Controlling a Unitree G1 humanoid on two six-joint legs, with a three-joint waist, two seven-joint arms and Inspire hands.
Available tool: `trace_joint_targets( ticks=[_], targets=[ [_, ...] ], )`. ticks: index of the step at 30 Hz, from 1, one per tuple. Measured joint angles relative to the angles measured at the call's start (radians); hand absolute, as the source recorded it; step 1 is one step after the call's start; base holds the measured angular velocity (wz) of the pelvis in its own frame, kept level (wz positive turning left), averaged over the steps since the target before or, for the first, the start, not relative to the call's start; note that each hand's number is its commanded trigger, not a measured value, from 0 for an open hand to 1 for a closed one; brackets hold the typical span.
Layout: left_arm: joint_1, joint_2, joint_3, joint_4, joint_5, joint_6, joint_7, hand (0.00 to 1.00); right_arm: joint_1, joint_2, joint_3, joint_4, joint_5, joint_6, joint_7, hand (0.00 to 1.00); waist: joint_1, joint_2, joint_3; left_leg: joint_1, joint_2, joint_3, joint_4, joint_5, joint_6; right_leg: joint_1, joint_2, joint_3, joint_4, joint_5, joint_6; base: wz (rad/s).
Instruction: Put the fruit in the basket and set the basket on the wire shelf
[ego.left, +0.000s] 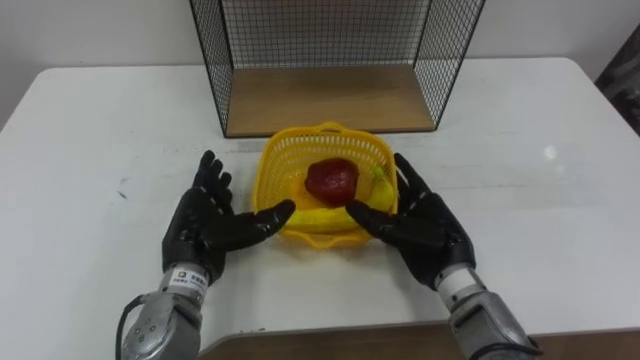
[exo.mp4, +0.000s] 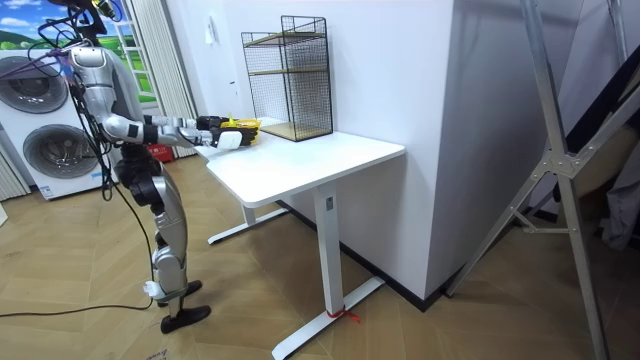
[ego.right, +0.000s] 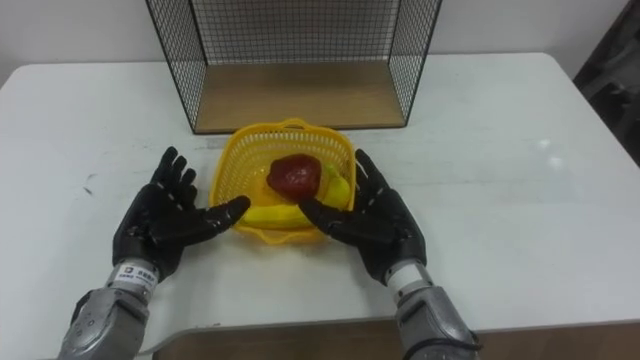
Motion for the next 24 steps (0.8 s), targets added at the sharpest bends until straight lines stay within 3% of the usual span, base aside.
trace_joint_targets(
  ticks=[12, 24],
  targets=[
    [0.000, -0.002, -0.072, 0.000, -0.024, 0.001, -0.008, 0.00, 0.000, -0.002, 0.035, 0.000, -0.009, -0.003, -0.024, 0.00, -0.030, -0.007, -0.0060, 0.005, 0.000, 0.002, 0.002, 0.000, 0.000, 0.003, -0.001, 0.001, 0.000, 0.000, 0.000, 0.00],
    [0.000, 0.020, -0.104, -0.004, -0.029, -0.003, -0.012, 0.00, 0.000, -0.007, 0.036, 0.000, -0.014, -0.007, -0.033, 0.00, -0.033, -0.014, -0.0035, 0.008, -0.001, 0.003, 0.001, 0.000, 0.000, 0.000, -0.001, 0.004, 0.000, 0.000, 0.000, 0.00]
  ],
)
